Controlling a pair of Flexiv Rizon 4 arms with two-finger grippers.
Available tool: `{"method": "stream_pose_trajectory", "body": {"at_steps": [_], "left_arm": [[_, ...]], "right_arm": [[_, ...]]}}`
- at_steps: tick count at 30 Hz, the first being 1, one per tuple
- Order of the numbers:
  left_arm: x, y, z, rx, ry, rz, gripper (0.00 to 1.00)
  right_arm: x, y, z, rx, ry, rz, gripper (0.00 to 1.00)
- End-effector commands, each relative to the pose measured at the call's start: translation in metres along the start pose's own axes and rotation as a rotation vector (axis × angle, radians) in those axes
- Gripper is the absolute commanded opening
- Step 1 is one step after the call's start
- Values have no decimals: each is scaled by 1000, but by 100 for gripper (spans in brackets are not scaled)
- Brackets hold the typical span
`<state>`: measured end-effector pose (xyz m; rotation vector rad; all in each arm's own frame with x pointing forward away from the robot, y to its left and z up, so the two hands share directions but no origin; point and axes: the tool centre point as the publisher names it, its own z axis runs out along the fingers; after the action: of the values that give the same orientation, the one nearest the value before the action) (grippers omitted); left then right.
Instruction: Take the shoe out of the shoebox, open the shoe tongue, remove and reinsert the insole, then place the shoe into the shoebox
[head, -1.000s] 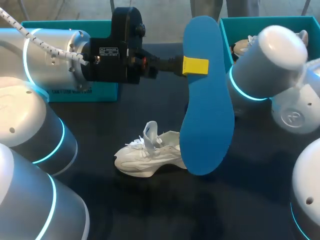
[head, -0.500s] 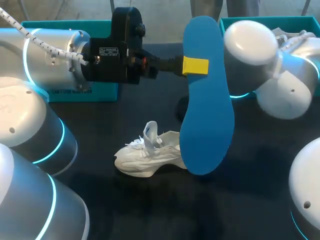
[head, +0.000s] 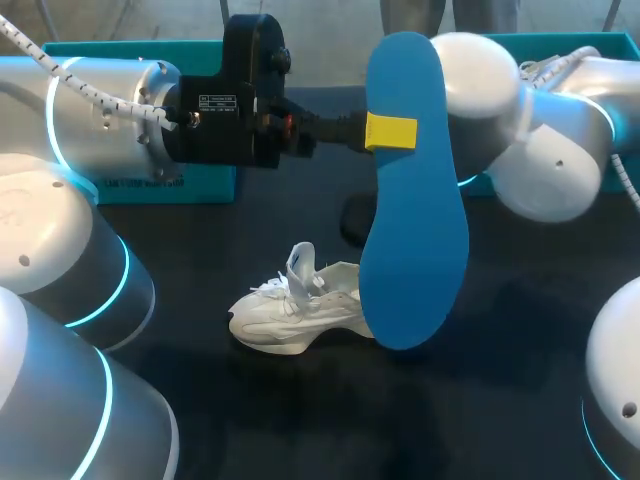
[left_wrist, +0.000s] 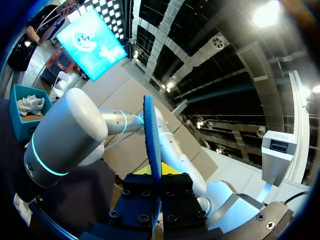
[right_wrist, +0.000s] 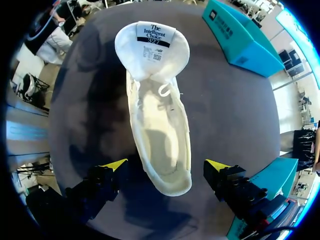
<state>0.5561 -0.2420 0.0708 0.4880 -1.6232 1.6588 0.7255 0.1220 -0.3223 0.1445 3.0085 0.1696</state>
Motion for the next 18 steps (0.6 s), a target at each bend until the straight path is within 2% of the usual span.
{"method": "stream_pose_trajectory", "body": {"at_steps": [1,2,18], "left_arm": [[6,6,4,17,-6,0,0],[6,6,4,17,-6,0,0],[6,6,4,17,-6,0,0]], "right_arm": [[-1,-1,3,-5,3,23,100],[0,-2,4,-34,16,25,100],[0,-2,4,-34,16,25,100]]}}
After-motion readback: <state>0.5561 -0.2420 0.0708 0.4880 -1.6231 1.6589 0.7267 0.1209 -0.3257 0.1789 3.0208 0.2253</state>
